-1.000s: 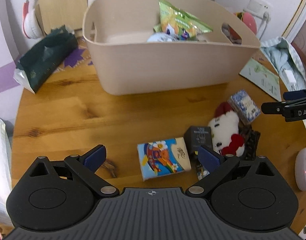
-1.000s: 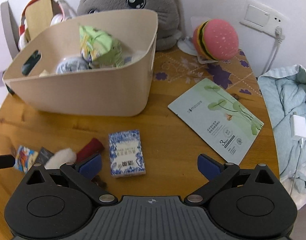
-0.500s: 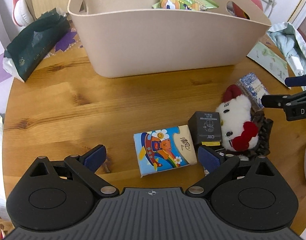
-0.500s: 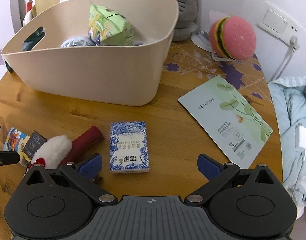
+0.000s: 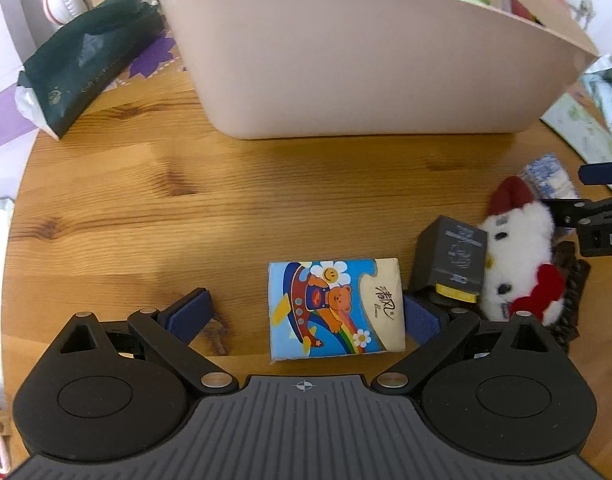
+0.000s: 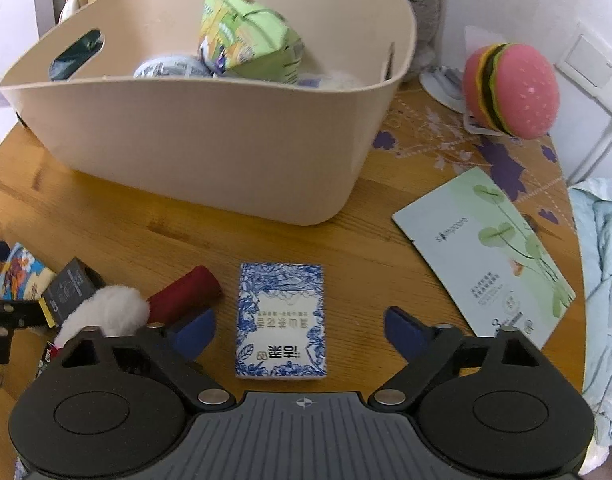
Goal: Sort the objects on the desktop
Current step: 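Reach the left tool to the cartoon tissue pack while the right tool reaches the blue-white tissue box, then close the left tool on the cartoon tissue pack while the right tool grips the blue-white box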
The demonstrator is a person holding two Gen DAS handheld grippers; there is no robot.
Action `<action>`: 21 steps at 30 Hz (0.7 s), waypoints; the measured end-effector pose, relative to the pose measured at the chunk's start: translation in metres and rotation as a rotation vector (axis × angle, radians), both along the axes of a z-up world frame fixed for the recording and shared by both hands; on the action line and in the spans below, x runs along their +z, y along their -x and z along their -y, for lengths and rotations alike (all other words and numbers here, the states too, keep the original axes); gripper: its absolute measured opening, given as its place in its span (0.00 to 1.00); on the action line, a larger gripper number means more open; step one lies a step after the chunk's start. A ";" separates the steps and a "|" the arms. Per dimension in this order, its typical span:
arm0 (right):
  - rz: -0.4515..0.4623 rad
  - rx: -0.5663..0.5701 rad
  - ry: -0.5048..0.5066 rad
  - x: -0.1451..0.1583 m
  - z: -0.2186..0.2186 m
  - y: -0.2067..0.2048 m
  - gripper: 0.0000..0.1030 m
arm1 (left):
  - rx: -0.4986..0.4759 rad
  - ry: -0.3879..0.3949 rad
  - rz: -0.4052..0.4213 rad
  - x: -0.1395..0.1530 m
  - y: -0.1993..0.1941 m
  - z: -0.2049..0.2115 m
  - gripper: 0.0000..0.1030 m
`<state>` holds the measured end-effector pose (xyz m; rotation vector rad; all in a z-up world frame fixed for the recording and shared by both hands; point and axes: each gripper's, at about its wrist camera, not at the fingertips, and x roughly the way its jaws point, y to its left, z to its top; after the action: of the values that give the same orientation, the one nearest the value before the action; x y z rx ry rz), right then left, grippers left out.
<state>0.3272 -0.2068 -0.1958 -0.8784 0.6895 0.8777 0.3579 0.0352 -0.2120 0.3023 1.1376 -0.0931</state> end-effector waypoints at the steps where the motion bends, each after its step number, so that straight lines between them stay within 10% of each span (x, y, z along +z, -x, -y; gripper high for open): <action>1: 0.002 0.001 0.004 -0.002 -0.001 0.000 0.82 | -0.001 -0.015 -0.002 -0.001 0.000 0.002 0.97; 8: -0.034 -0.008 -0.009 -0.005 -0.001 -0.004 0.60 | -0.004 -0.017 0.012 0.000 0.001 0.000 0.95; 12: -0.048 -0.002 -0.015 -0.004 -0.001 -0.004 0.43 | 0.001 -0.005 0.049 0.006 0.003 -0.003 0.68; 21: -0.054 -0.019 -0.022 -0.003 0.003 -0.002 0.41 | 0.004 0.037 0.030 0.011 0.003 -0.011 0.63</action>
<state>0.3288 -0.2098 -0.1987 -0.8298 0.7319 0.8933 0.3551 0.0459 -0.2010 0.2681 1.1050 -0.1058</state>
